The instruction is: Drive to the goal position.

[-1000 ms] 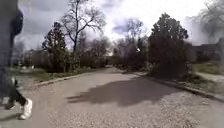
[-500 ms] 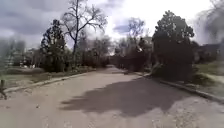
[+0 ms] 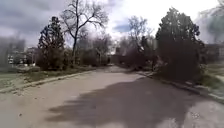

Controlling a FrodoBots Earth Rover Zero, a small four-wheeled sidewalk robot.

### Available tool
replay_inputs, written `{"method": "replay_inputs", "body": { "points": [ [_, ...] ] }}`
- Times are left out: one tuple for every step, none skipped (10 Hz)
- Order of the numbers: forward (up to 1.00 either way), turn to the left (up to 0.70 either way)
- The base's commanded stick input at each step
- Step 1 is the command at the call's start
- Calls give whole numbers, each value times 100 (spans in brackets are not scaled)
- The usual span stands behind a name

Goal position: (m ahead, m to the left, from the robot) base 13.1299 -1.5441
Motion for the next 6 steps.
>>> {"method": "replay_inputs", "body": {
  "points": [
    [70, 0],
    [70, 0],
    [70, 0],
    [70, 0],
    [70, 0],
    [70, 0]
  ]
}}
